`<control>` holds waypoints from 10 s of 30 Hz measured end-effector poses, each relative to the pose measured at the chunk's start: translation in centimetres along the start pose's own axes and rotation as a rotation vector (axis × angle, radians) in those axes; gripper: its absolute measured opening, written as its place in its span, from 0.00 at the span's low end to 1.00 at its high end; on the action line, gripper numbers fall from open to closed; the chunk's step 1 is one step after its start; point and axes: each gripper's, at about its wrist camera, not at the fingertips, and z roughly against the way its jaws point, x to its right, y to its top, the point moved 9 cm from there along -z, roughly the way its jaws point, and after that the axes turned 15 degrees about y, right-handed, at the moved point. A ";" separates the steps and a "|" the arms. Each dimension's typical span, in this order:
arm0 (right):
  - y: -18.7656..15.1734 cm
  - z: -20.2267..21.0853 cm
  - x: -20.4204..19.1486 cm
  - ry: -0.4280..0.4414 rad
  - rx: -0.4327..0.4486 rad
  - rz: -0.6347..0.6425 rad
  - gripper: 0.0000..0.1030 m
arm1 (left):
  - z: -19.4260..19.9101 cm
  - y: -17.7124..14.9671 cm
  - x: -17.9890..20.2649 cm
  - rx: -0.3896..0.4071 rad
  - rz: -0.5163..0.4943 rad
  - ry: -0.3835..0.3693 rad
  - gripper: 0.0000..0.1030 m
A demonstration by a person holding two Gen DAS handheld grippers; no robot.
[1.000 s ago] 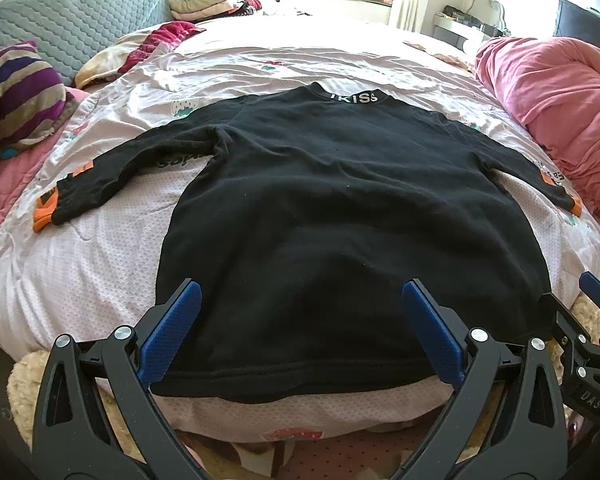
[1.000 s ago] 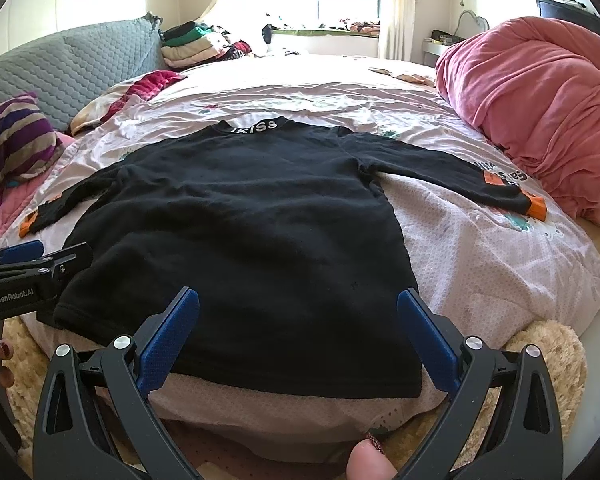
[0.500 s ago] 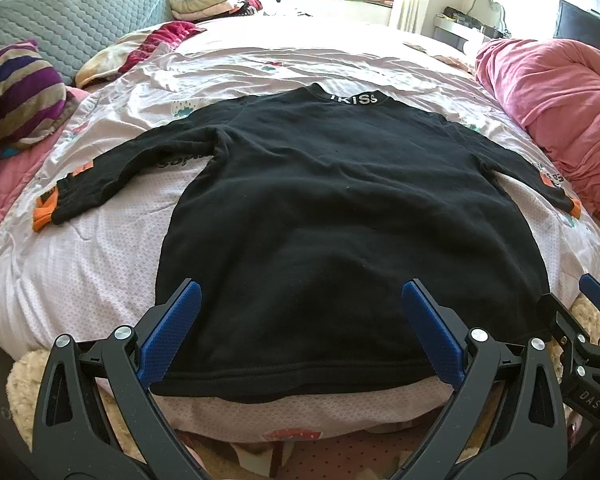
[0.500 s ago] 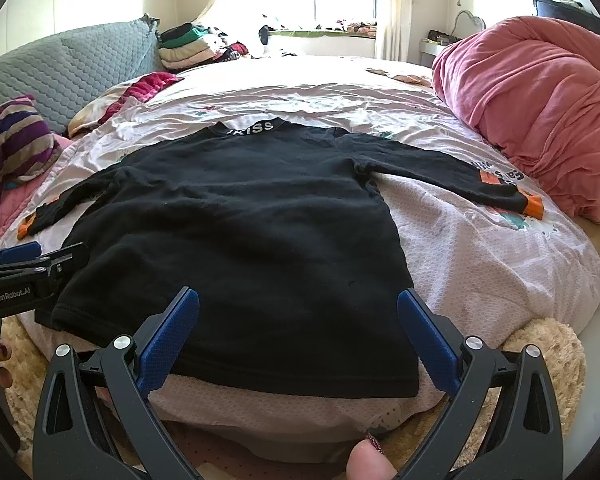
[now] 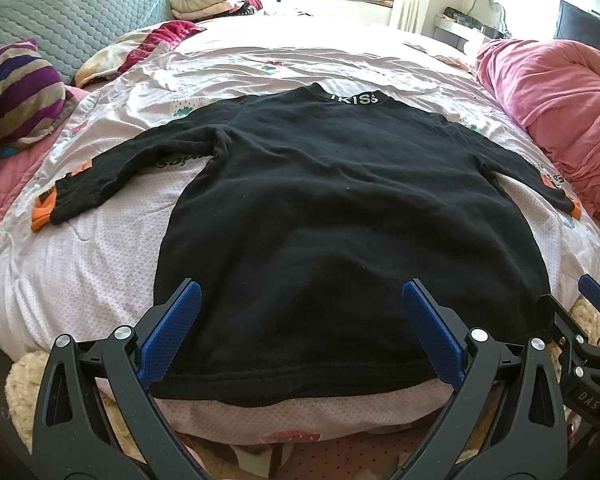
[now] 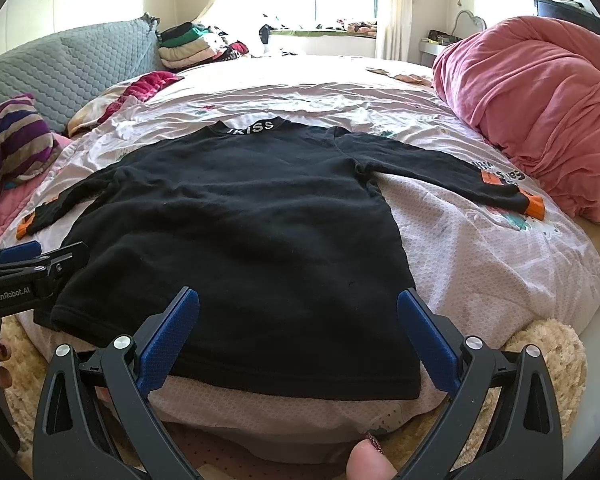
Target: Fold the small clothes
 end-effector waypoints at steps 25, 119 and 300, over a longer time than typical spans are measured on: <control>6.3 -2.1 3.8 -0.038 0.032 -0.025 0.96 | -2.3 4.9 2.3 0.016 -0.012 0.006 0.92; 6.4 -5.8 40.5 -0.344 0.275 -0.898 0.96 | -14.2 15.5 16.6 -0.108 -0.077 -0.074 0.92; 15.5 -14.9 -7.2 0.303 0.014 0.191 0.95 | -10.8 9.8 -13.0 -0.050 0.299 0.021 0.91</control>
